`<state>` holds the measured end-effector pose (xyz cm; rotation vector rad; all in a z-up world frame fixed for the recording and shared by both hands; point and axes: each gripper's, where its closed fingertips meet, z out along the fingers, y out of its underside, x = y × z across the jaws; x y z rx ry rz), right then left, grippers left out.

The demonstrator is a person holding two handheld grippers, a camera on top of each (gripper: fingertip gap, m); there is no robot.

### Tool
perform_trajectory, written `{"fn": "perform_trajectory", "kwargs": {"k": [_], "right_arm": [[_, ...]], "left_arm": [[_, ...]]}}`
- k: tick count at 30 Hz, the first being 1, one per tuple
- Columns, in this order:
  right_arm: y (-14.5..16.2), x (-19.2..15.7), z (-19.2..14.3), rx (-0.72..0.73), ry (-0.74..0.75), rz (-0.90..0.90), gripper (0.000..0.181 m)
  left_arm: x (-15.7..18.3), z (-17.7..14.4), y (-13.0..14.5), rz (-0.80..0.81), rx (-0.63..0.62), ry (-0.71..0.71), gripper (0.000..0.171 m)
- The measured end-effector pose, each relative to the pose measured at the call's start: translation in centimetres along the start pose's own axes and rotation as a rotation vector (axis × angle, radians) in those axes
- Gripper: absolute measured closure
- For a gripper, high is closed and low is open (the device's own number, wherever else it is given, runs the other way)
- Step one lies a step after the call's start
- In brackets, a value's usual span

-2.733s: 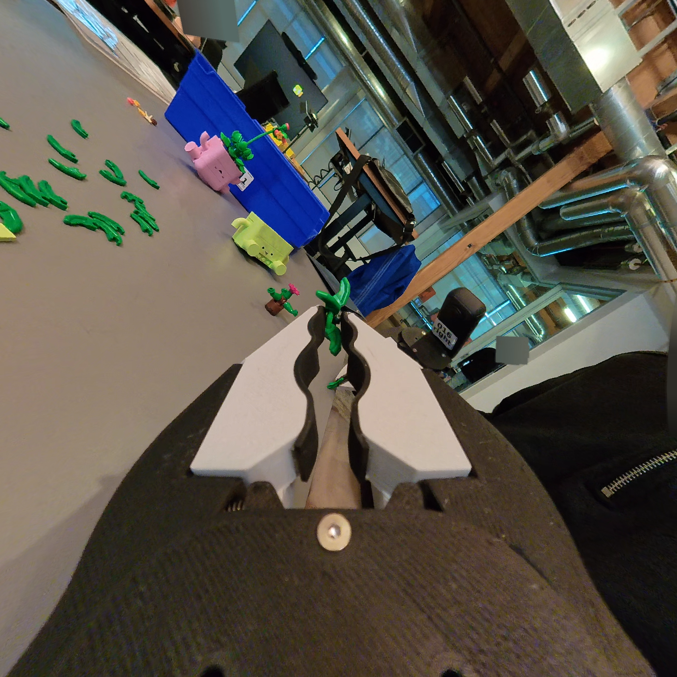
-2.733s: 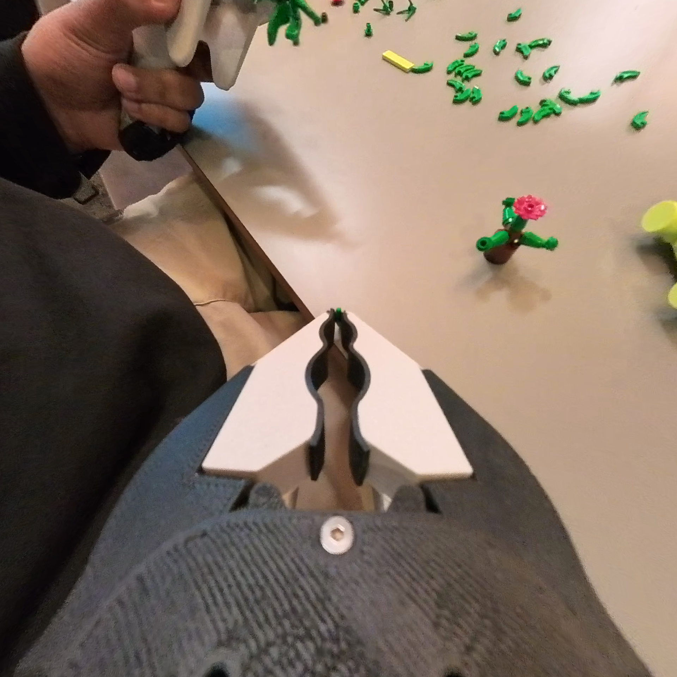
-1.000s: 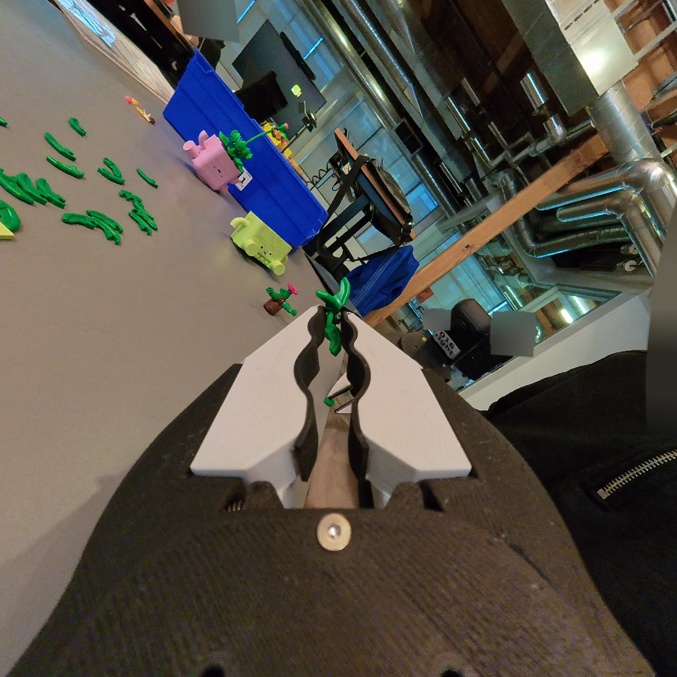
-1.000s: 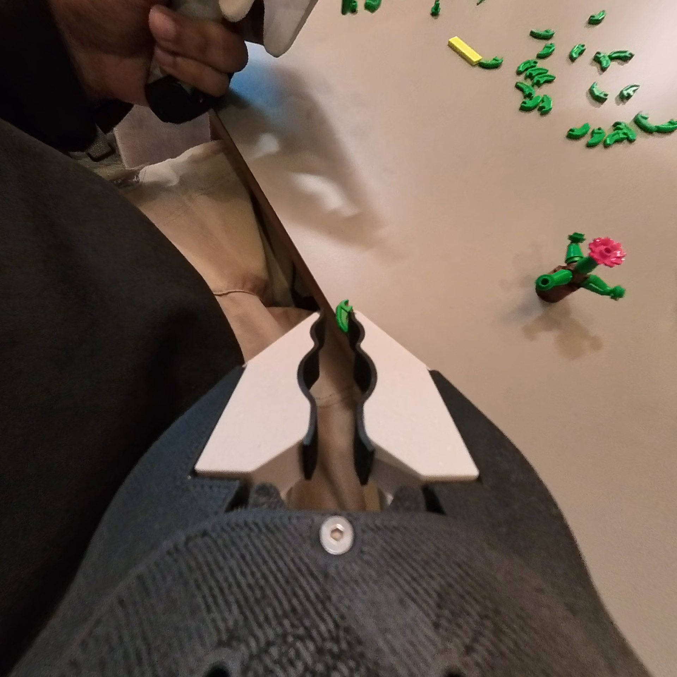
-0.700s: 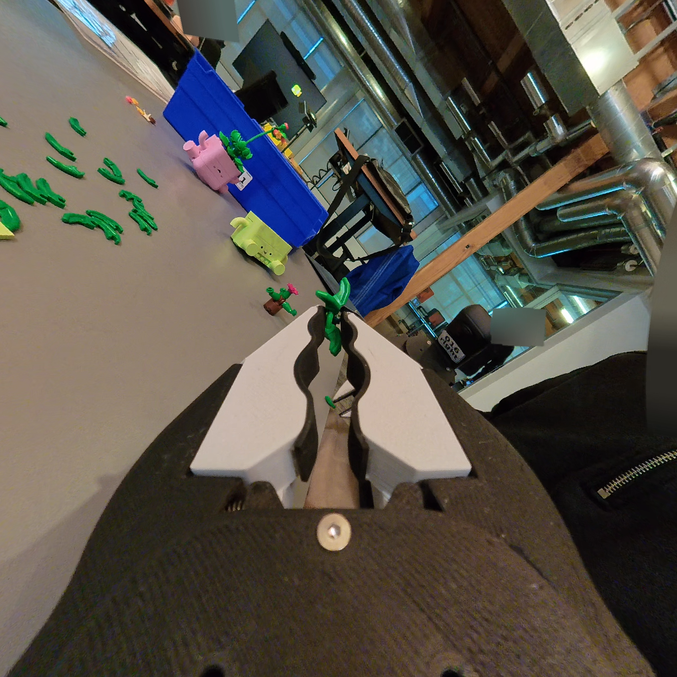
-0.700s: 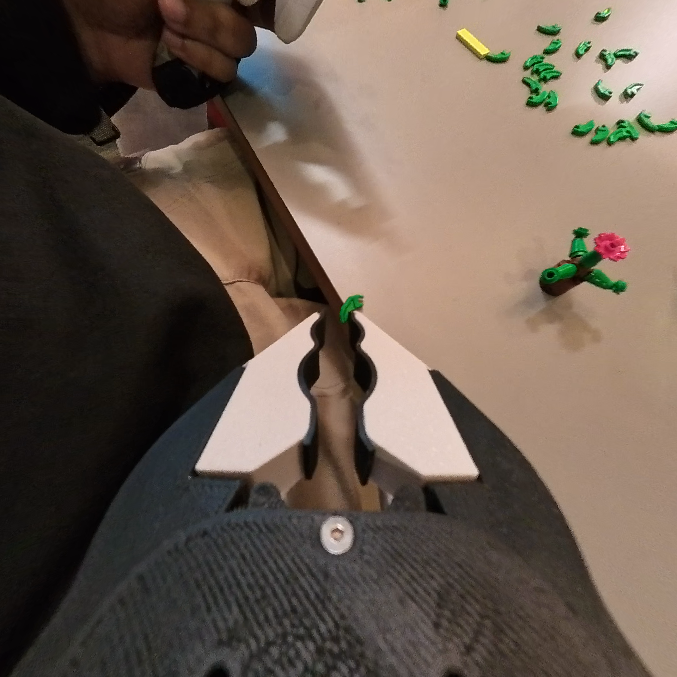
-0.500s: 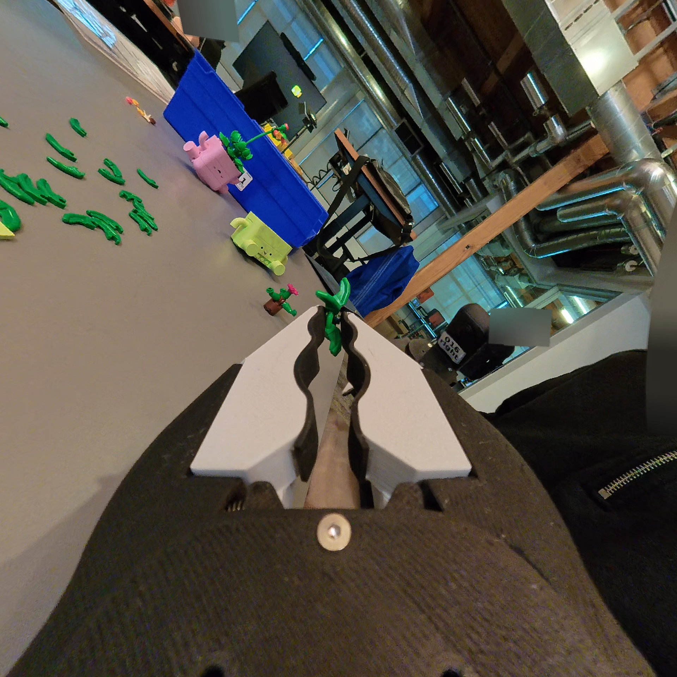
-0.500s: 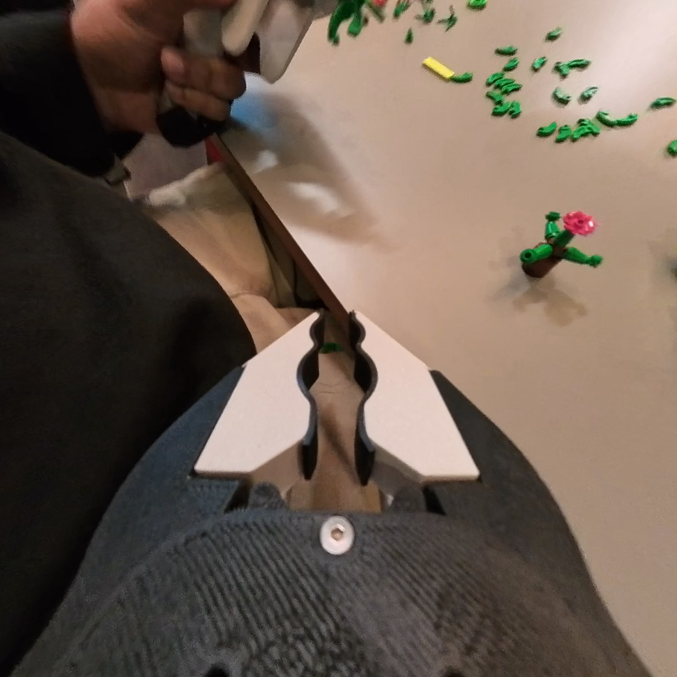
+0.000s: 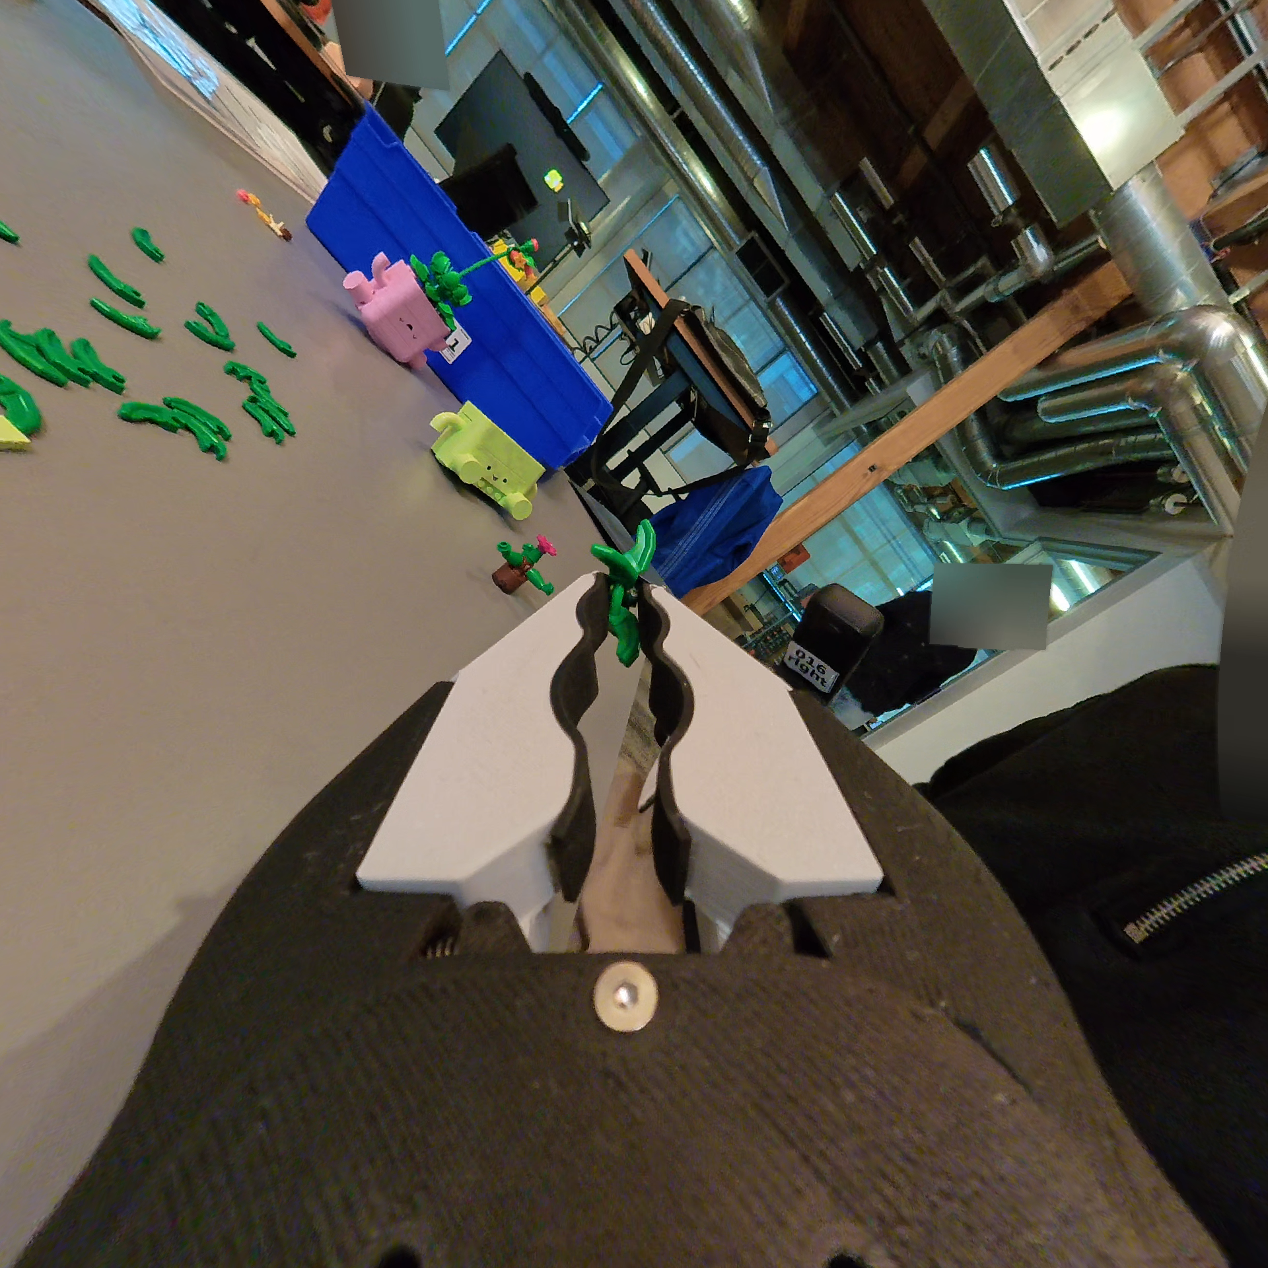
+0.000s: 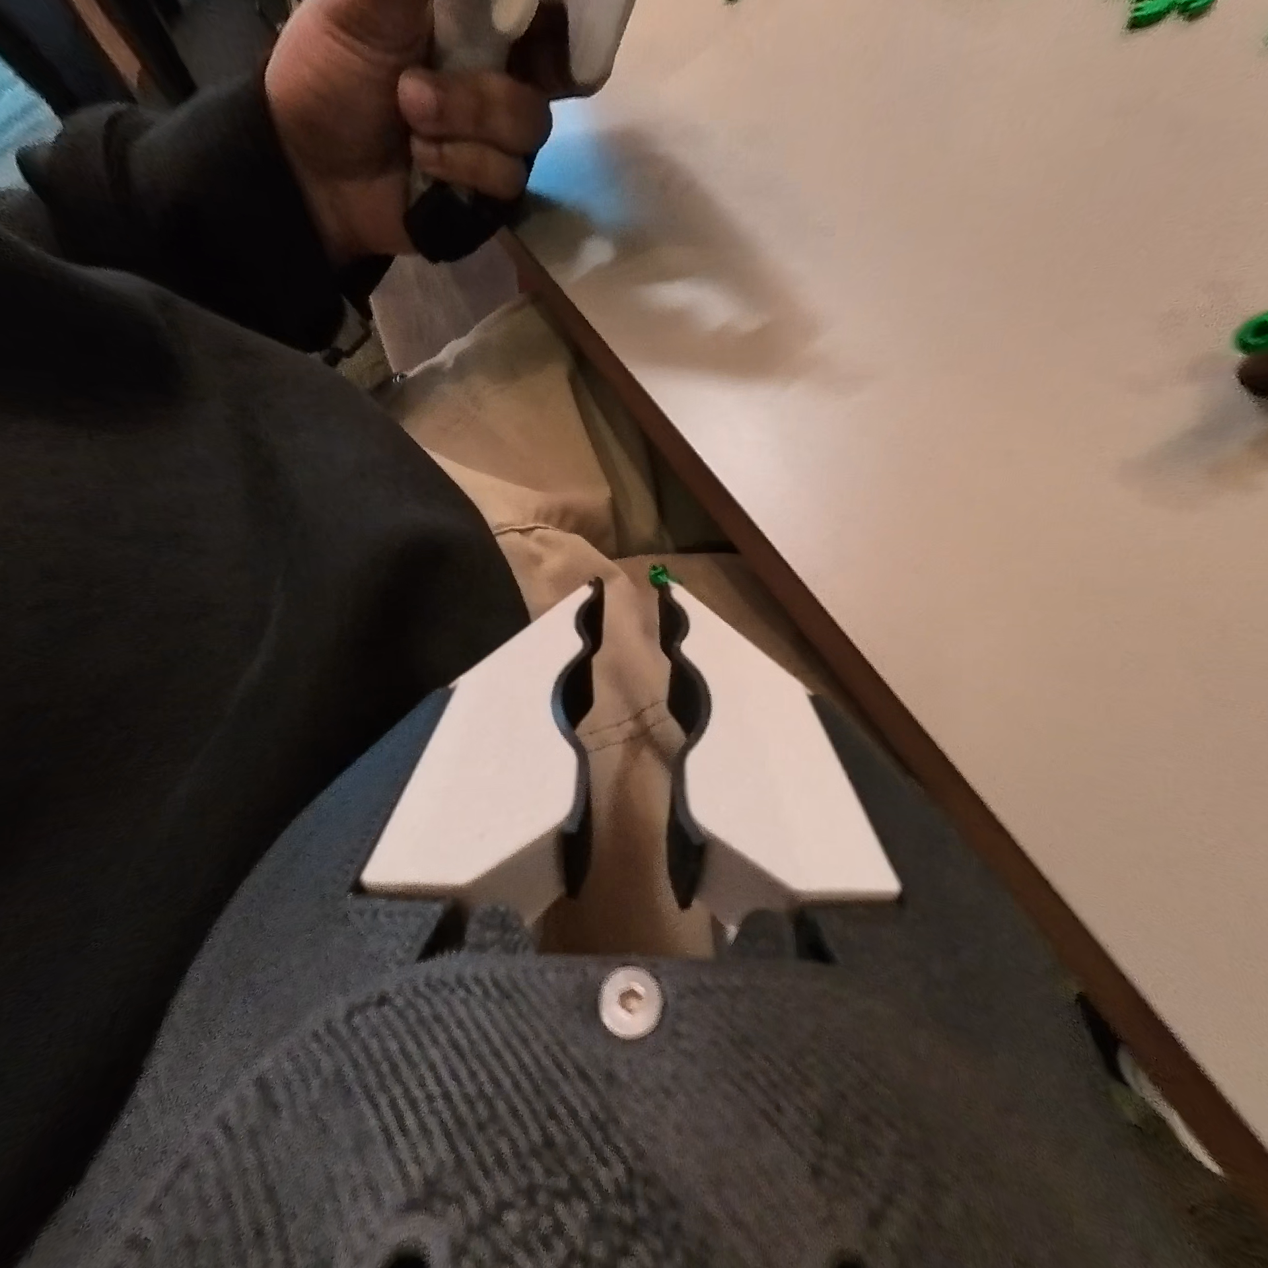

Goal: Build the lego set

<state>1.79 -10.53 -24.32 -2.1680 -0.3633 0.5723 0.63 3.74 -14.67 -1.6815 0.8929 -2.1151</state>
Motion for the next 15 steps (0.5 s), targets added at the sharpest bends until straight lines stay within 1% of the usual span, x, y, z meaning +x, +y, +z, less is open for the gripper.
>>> {"fn": "perform_trajectory", "kwargs": {"k": [1,7,12,15], "right_arm": [[0.1,0.0,0.2,-0.019,-0.006,-0.020,0.168],[0.8,-0.5,2.3,-0.150,-0.052,-0.044,0.167],[1.8,-0.8,3.6,-0.212,-0.005,-0.091,0.166],[2.2,-1.7,4.1,-0.226,-0.029,-0.086,0.162]], "left_arm": [[0.0,0.0,0.0,0.000,0.000,0.001,0.167],[0.5,-0.3,0.1,0.009,0.013,0.016,0.166],[1.6,-1.3,0.7,-0.009,0.048,0.048,0.166],[2.3,-2.1,1.5,-0.008,0.058,0.042,0.167]]}}
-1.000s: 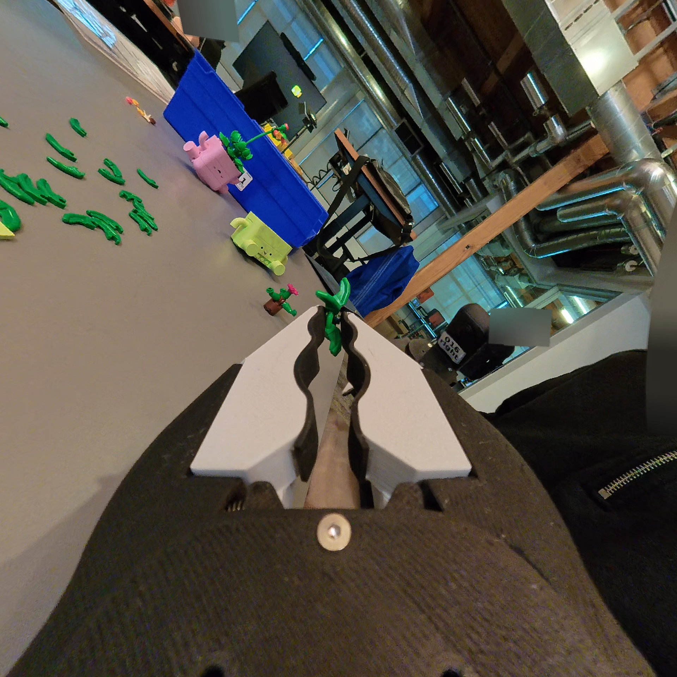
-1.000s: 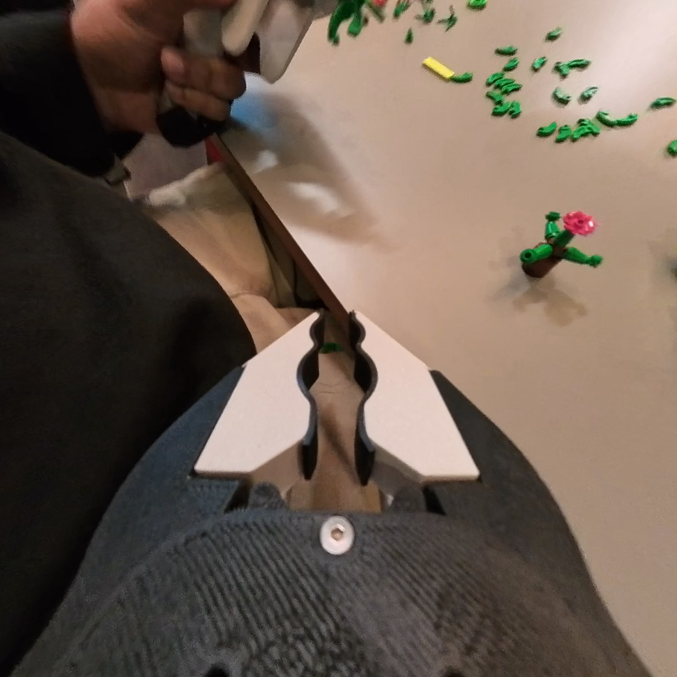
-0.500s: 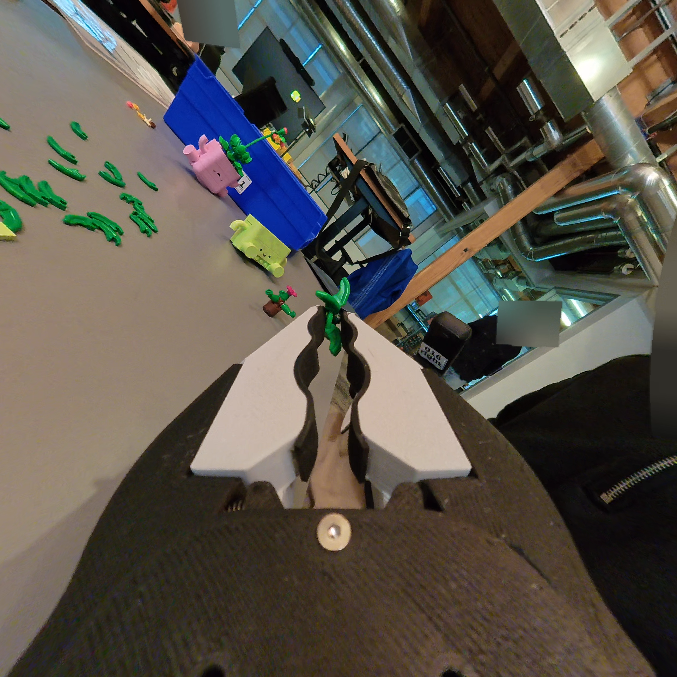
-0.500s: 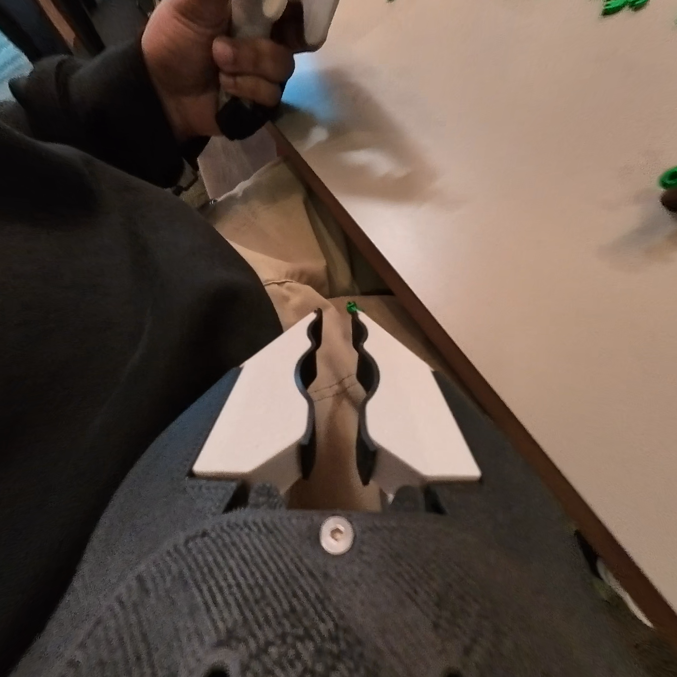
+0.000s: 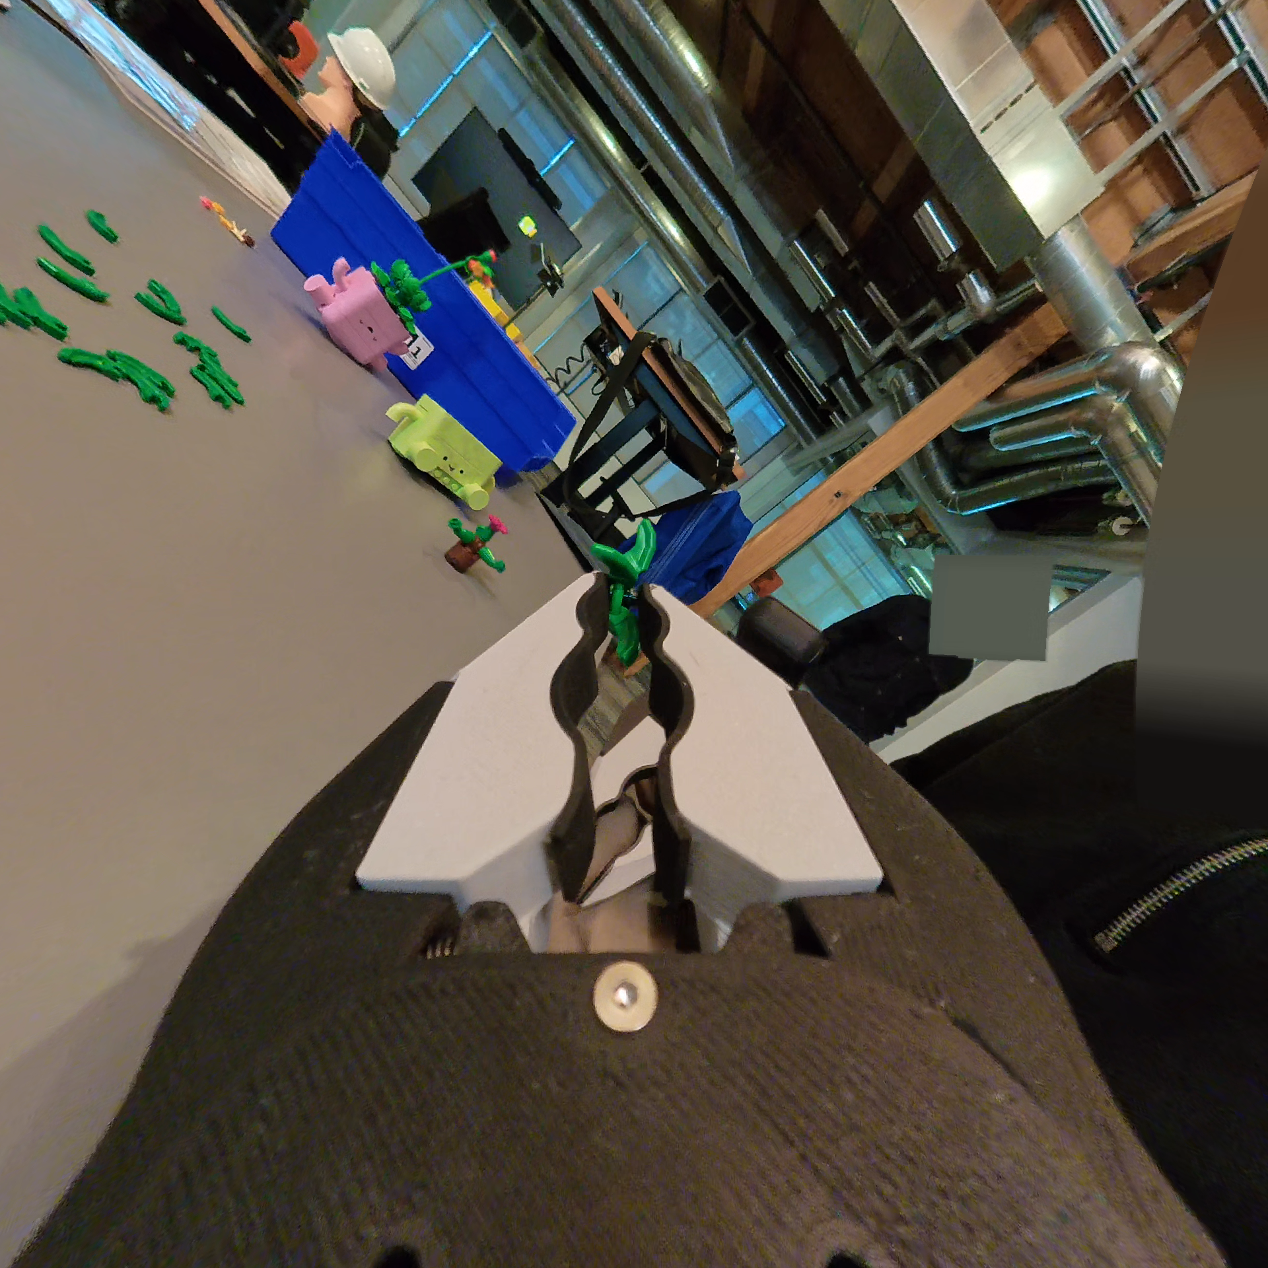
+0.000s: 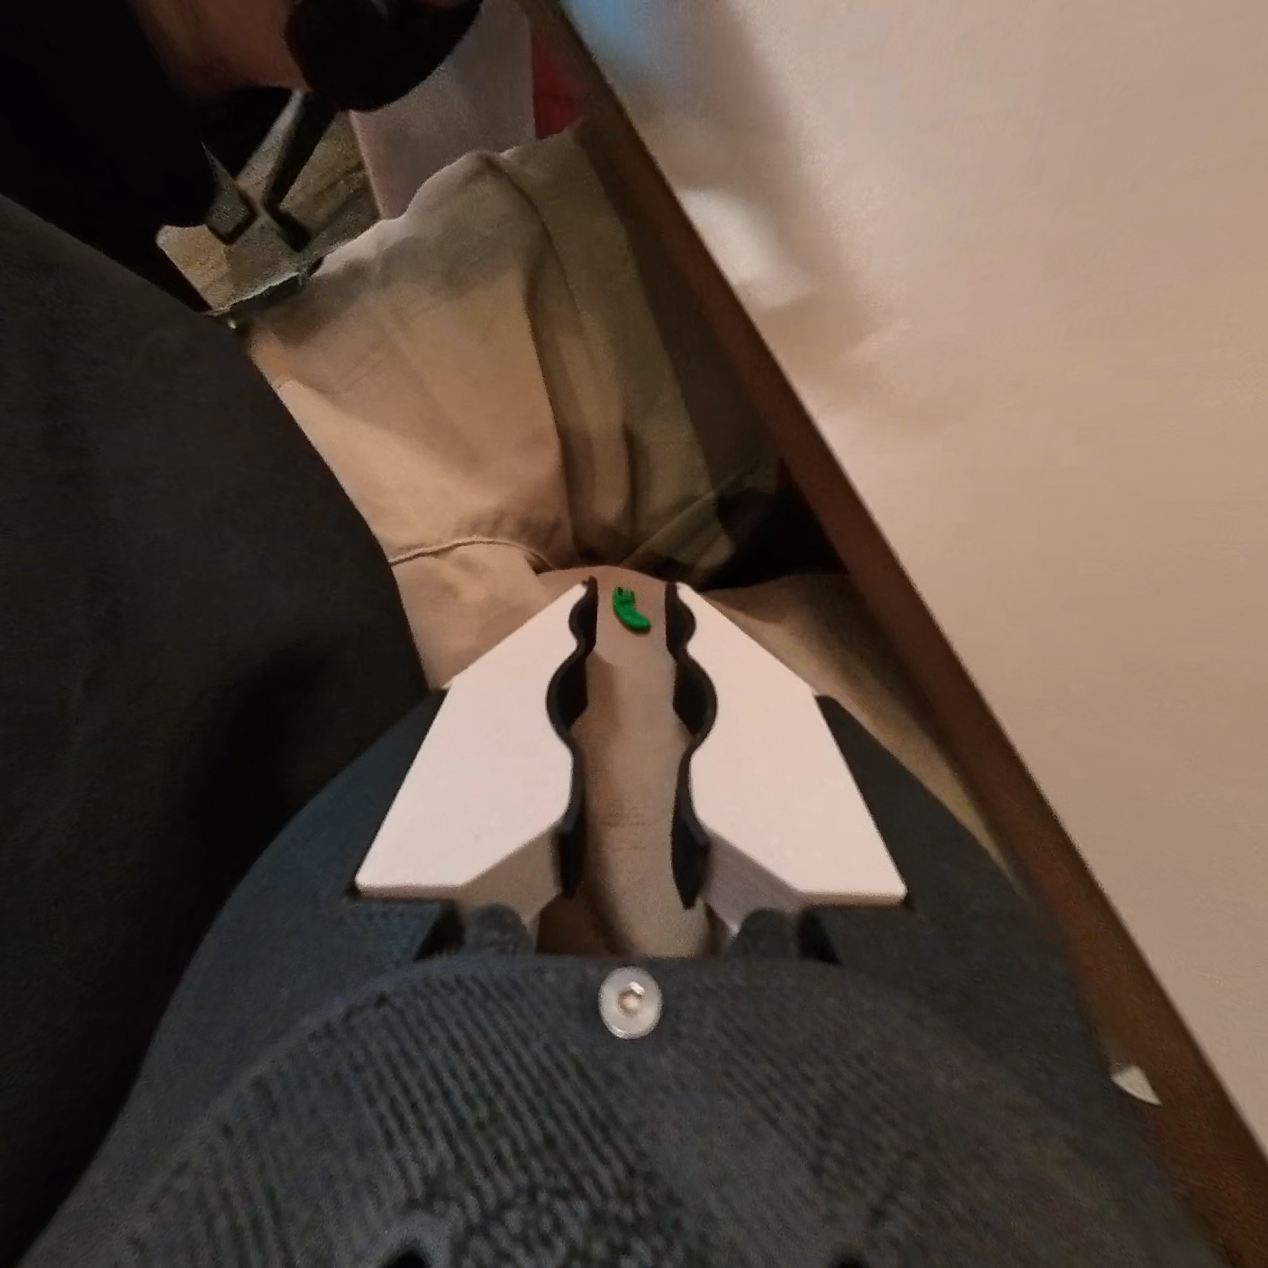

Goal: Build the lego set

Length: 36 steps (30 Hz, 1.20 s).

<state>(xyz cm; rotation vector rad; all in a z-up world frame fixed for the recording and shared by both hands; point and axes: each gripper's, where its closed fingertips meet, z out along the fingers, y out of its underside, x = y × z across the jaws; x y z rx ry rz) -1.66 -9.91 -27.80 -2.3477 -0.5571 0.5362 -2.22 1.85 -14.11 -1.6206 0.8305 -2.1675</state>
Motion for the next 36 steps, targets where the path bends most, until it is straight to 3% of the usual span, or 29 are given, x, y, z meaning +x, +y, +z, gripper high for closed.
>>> {"fn": "perform_trajectory", "kwargs": {"k": [12,24,36], "right_arm": [[3.2,-4.6,2.2,-0.206,-0.115,-0.147,0.160],[5.5,-5.4,2.3,-0.437,-0.171,-0.215,0.175],[5.4,-5.3,1.3,-0.373,-0.162,-0.192,0.176]], "left_arm": [[2.9,-2.2,3.3,-0.032,-0.007,0.015,0.166],[3.4,-2.4,4.0,-0.033,-0.012,0.018,0.166],[2.8,-2.2,4.4,-0.062,-0.018,0.019,0.166]]}}
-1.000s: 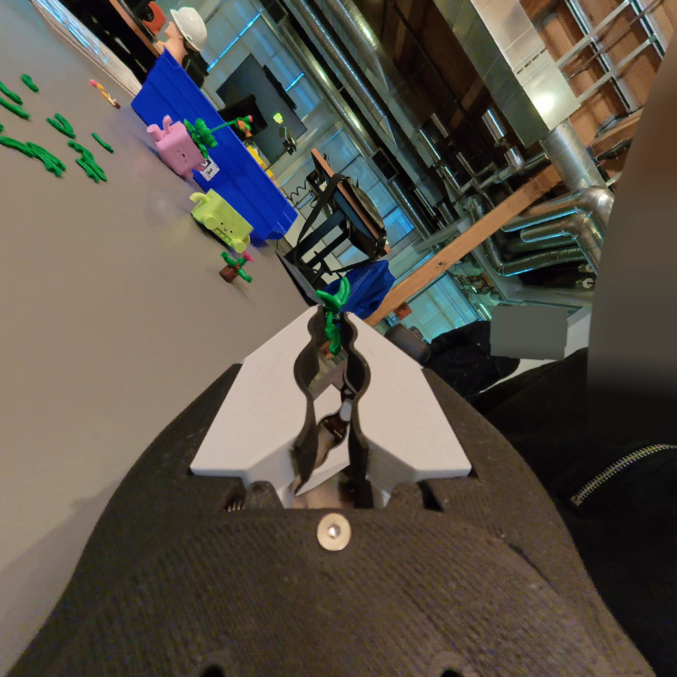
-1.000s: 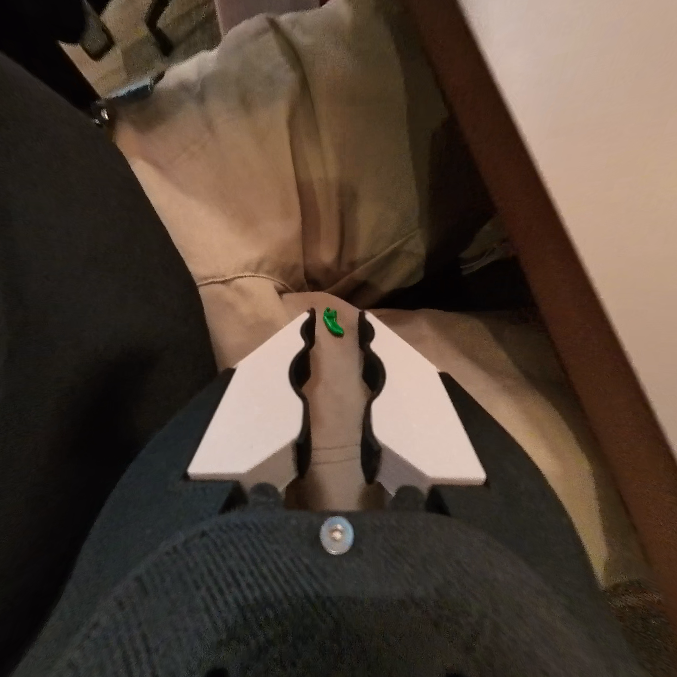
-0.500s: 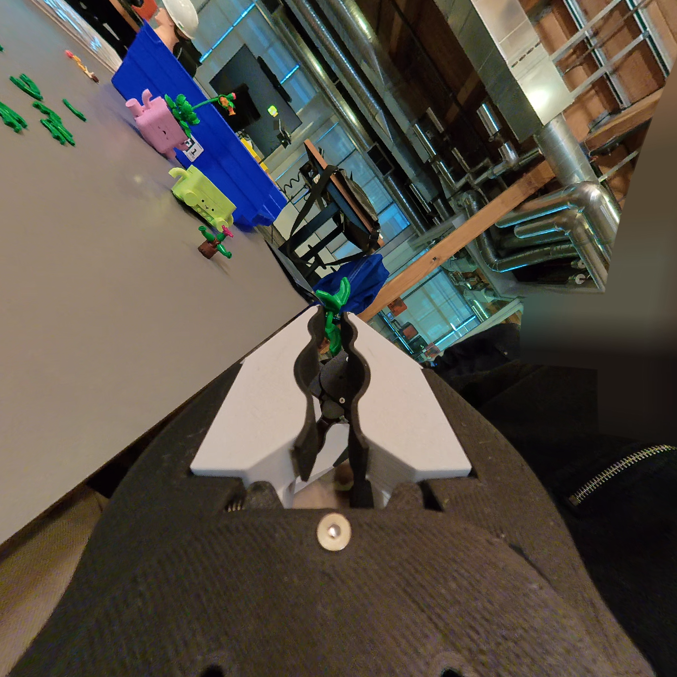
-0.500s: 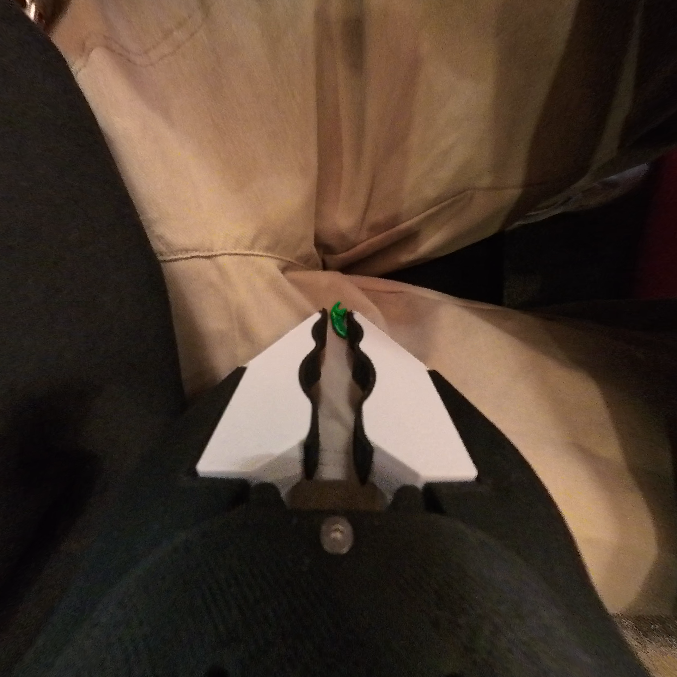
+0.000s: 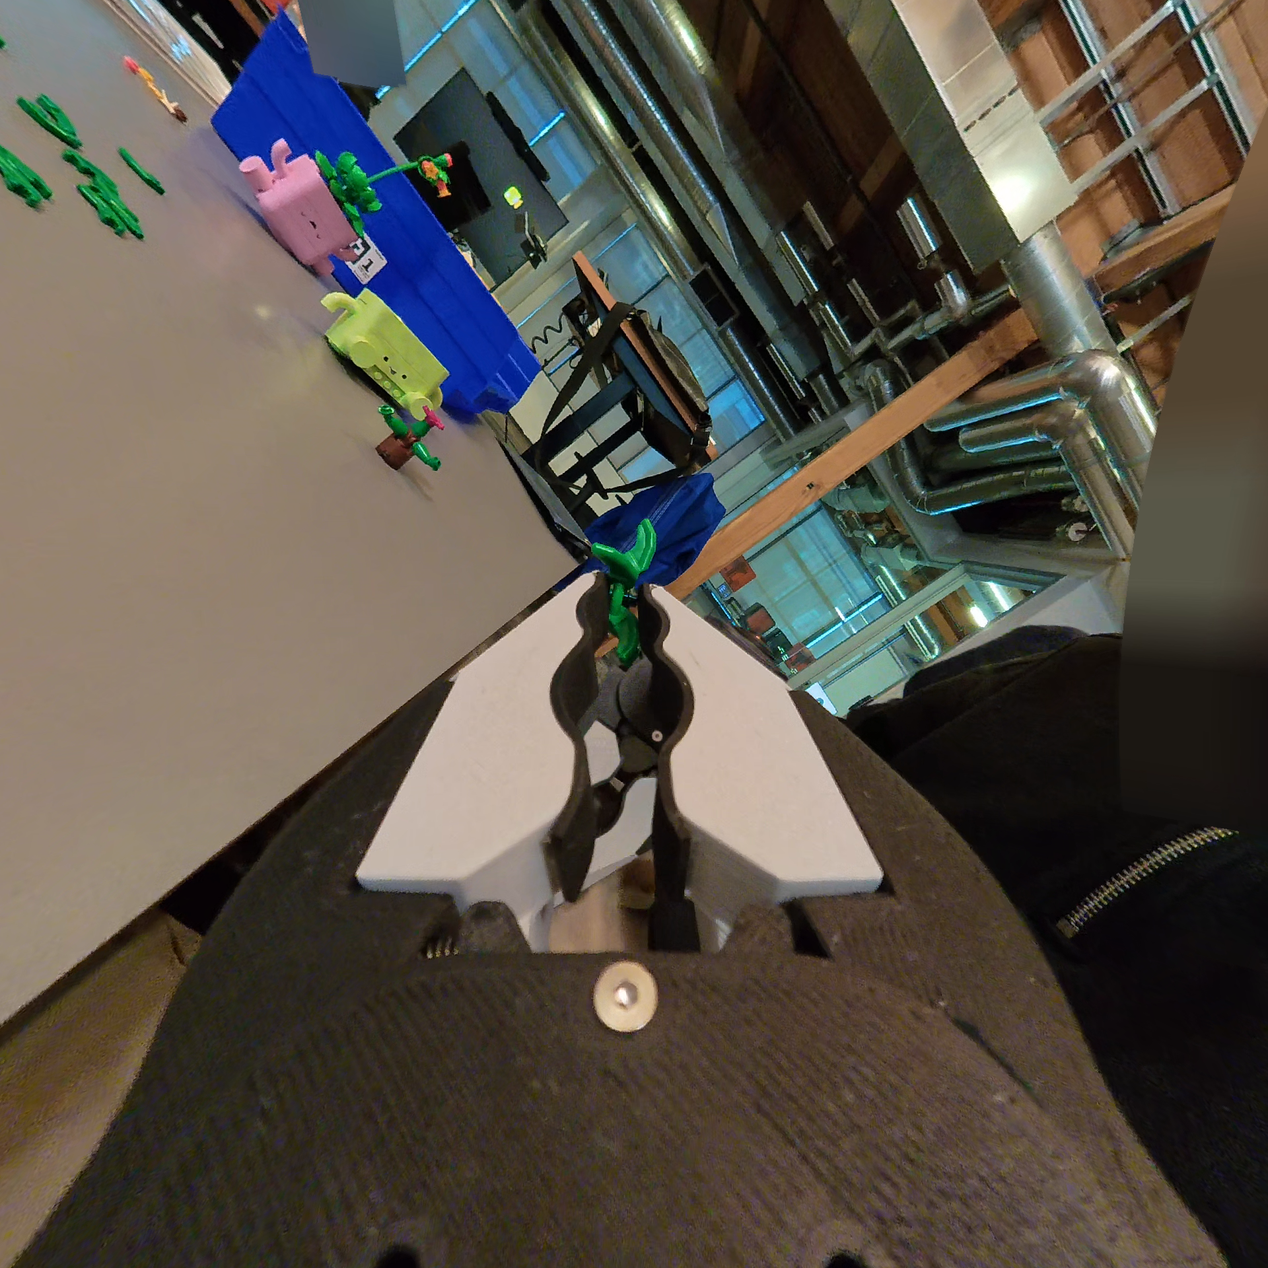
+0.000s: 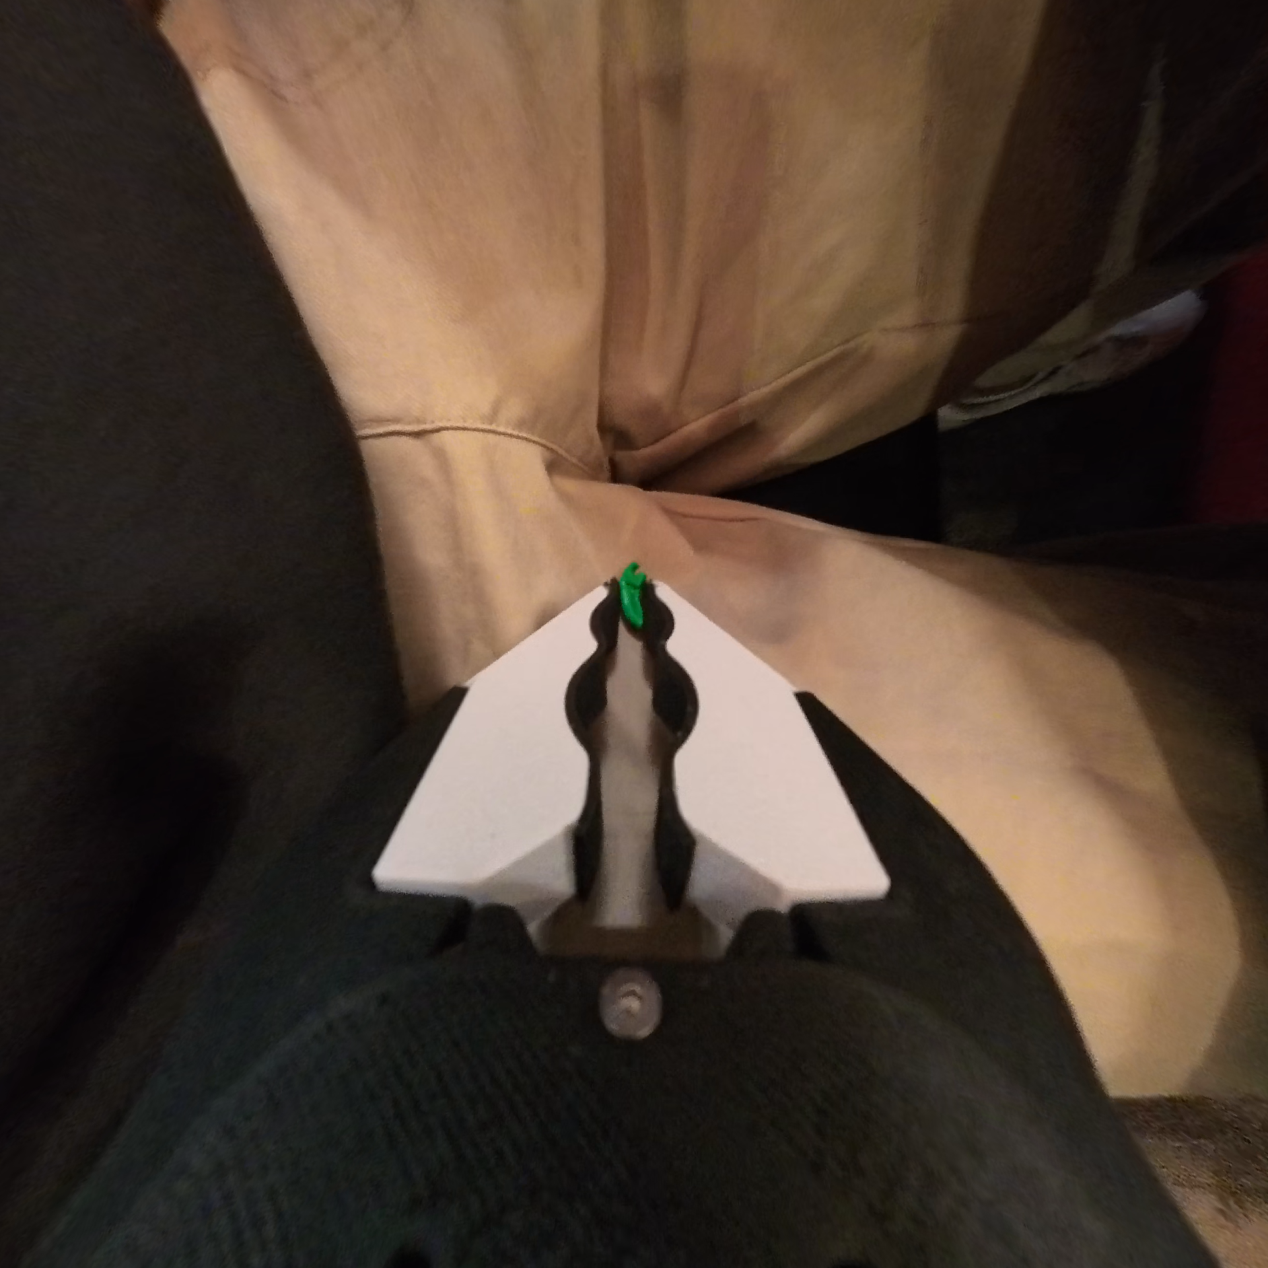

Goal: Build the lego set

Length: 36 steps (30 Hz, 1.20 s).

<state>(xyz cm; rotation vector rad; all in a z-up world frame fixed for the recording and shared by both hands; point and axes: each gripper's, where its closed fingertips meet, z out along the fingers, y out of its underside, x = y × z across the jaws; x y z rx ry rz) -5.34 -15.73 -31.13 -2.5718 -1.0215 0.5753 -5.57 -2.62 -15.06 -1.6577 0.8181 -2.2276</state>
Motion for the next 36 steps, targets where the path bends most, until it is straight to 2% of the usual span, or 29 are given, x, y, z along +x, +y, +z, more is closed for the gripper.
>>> {"fn": "perform_trajectory", "kwargs": {"k": [5,9,14,28,32,34,36], "right_arm": [[0.1,-0.7,-0.1,-0.011,0.109,-0.084,0.176],[0.4,-2.1,-0.3,-0.027,0.036,-0.024,0.176],[0.3,-2.8,-0.8,0.030,-0.068,0.074,0.176],[-0.2,-3.7,-2.1,0.165,-0.082,0.116,0.176],[1.5,-1.8,-3.6,0.124,0.057,0.116,0.176],[3.6,0.8,-5.4,0.077,0.237,0.126,0.176],[5.5,4.2,-8.1,0.059,0.503,0.113,0.176]], "left_arm": [[-0.1,0.1,0.1,-0.007,-0.001,0.000,0.166],[-0.1,0.2,0.3,-0.007,-0.010,0.003,0.166],[0.0,0.3,0.4,-0.005,-0.011,0.003,0.167],[-0.2,0.4,0.6,-0.009,-0.016,-0.001,0.166],[-0.1,0.3,0.6,-0.003,-0.016,-0.004,0.167],[-0.1,0.4,0.7,-0.006,-0.016,-0.002,0.166],[-0.1,0.5,0.8,-0.014,-0.019,0.005,0.166]]}}
